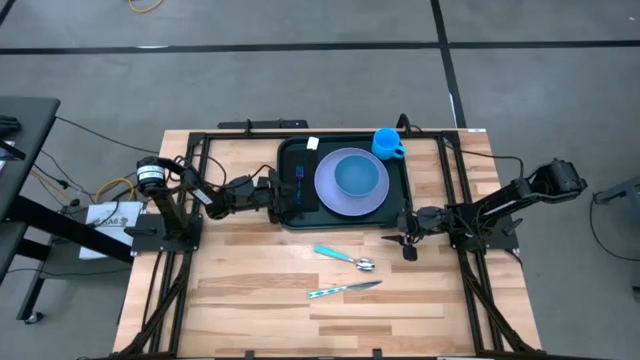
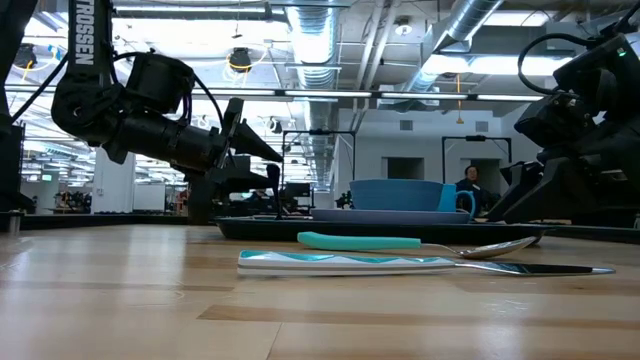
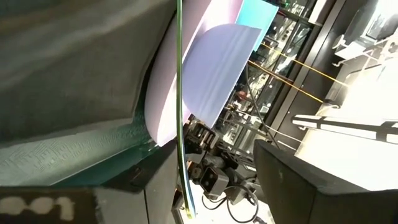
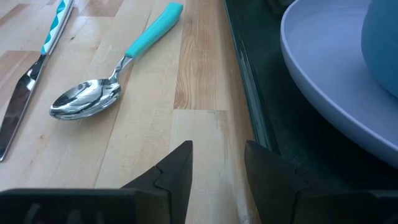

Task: Set up tray
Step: Put the blue fork on the black napkin on the black tray

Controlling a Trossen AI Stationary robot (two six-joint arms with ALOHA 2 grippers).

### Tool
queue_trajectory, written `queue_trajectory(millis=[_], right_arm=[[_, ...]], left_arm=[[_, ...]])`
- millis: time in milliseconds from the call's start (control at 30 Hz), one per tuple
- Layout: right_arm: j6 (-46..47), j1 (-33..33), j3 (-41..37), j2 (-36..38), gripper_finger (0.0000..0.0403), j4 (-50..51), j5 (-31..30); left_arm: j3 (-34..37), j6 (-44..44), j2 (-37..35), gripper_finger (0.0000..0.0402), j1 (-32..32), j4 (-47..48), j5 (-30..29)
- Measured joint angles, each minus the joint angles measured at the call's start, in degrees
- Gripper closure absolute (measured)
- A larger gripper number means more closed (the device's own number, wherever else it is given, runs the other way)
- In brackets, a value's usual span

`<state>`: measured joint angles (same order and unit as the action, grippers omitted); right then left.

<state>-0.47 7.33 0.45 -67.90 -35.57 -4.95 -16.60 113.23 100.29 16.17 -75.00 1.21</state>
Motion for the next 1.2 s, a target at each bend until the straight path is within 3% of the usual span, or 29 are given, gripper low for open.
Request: queue_trajectory(millis=[633, 1200], right_arm=[[0.0, 0.0, 0.0, 0.0, 0.0266, 0.0, 0.0], [0.0, 0.0, 0.0, 0.0, 0.0265, 0.0, 0.0]], left_arm=[[0.1, 0.1, 0.0, 0.0206, 0.0, -1.9, 1.0], [0.0, 15.9, 0.0, 0.0206, 0.1, 1.0, 4.5]])
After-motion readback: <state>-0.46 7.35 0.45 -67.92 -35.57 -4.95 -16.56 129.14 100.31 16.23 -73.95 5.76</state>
